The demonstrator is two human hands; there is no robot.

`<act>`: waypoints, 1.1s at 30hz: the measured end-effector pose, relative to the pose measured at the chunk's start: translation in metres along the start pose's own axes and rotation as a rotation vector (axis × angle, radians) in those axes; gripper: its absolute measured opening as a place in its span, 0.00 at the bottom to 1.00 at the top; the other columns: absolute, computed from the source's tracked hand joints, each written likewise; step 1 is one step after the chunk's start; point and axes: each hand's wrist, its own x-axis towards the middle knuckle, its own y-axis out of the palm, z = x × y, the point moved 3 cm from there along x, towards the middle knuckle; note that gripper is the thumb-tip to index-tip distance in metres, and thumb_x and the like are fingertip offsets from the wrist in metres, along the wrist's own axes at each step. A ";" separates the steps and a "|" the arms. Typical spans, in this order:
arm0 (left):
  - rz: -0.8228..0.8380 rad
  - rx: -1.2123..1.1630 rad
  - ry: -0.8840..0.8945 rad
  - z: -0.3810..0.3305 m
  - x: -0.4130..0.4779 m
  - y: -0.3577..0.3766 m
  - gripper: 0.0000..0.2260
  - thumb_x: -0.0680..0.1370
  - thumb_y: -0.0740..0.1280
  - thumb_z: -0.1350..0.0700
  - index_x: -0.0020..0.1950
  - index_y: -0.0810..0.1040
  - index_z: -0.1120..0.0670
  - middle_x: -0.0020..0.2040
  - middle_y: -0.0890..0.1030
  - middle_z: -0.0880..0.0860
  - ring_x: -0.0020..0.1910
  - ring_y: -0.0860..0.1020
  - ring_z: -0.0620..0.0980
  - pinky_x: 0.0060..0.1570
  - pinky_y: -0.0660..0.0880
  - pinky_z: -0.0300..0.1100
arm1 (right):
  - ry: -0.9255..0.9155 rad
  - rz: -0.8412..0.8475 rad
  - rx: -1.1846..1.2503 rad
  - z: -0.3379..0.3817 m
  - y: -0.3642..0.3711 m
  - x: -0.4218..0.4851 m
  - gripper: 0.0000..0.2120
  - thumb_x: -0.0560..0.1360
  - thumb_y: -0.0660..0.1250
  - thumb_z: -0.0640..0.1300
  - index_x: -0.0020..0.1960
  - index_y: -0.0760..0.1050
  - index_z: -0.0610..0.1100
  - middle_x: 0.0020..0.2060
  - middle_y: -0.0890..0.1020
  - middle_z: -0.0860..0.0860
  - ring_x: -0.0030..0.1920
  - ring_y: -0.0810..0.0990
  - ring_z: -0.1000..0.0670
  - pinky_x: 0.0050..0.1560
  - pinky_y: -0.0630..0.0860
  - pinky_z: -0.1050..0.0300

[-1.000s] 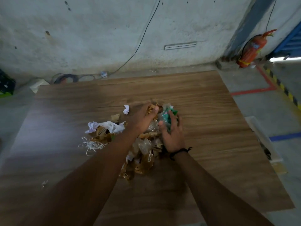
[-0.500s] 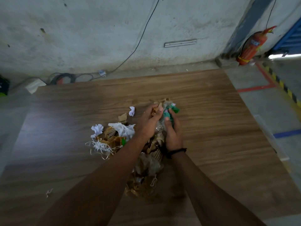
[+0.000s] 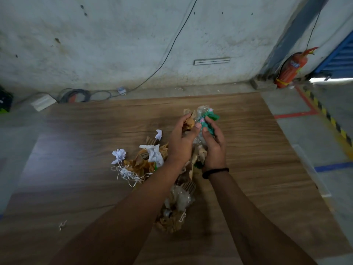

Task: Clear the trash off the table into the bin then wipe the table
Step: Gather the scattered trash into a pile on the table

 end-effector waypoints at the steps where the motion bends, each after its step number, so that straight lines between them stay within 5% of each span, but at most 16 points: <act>1: -0.005 -0.002 0.007 -0.004 -0.002 0.002 0.22 0.74 0.68 0.49 0.67 0.73 0.52 0.59 0.79 0.49 0.57 0.77 0.43 0.59 0.74 0.43 | 0.001 -0.005 0.005 0.004 -0.001 0.000 0.17 0.74 0.67 0.44 0.62 0.77 0.45 0.61 0.80 0.45 0.62 0.78 0.45 0.65 0.72 0.39; 8: -0.047 -0.010 0.081 -0.031 -0.017 0.016 0.23 0.72 0.69 0.47 0.66 0.74 0.51 0.62 0.78 0.51 0.61 0.76 0.48 0.61 0.74 0.53 | 0.001 0.012 0.073 0.042 -0.003 -0.008 0.14 0.76 0.65 0.40 0.62 0.76 0.44 0.60 0.80 0.45 0.59 0.80 0.46 0.58 0.78 0.46; 13: -0.004 0.016 0.150 -0.056 -0.016 0.022 0.20 0.73 0.68 0.50 0.64 0.74 0.51 0.60 0.77 0.48 0.60 0.76 0.44 0.60 0.73 0.42 | -0.051 0.006 0.069 0.066 -0.002 -0.005 0.15 0.74 0.66 0.43 0.61 0.78 0.46 0.60 0.80 0.45 0.60 0.79 0.46 0.61 0.76 0.45; 18: 0.088 0.224 0.137 -0.045 -0.013 0.021 0.17 0.78 0.66 0.52 0.67 0.72 0.52 0.52 0.77 0.44 0.50 0.75 0.36 0.47 0.71 0.30 | 0.023 -0.029 0.010 0.050 -0.011 -0.007 0.15 0.73 0.68 0.46 0.59 0.79 0.53 0.61 0.80 0.48 0.62 0.78 0.48 0.63 0.74 0.40; 25: 0.113 0.265 0.060 -0.017 -0.017 0.021 0.26 0.74 0.65 0.41 0.69 0.69 0.50 0.60 0.77 0.49 0.57 0.76 0.45 0.59 0.74 0.48 | 0.083 -0.064 -0.045 0.031 -0.019 -0.014 0.17 0.70 0.68 0.49 0.59 0.79 0.51 0.60 0.80 0.50 0.61 0.78 0.49 0.63 0.75 0.41; 33: -0.032 0.123 0.160 -0.053 -0.024 0.031 0.21 0.74 0.66 0.45 0.66 0.72 0.47 0.62 0.75 0.45 0.60 0.75 0.44 0.61 0.74 0.49 | -0.027 0.005 0.021 0.065 -0.010 -0.005 0.18 0.72 0.67 0.46 0.61 0.77 0.45 0.61 0.79 0.44 0.61 0.79 0.44 0.61 0.76 0.44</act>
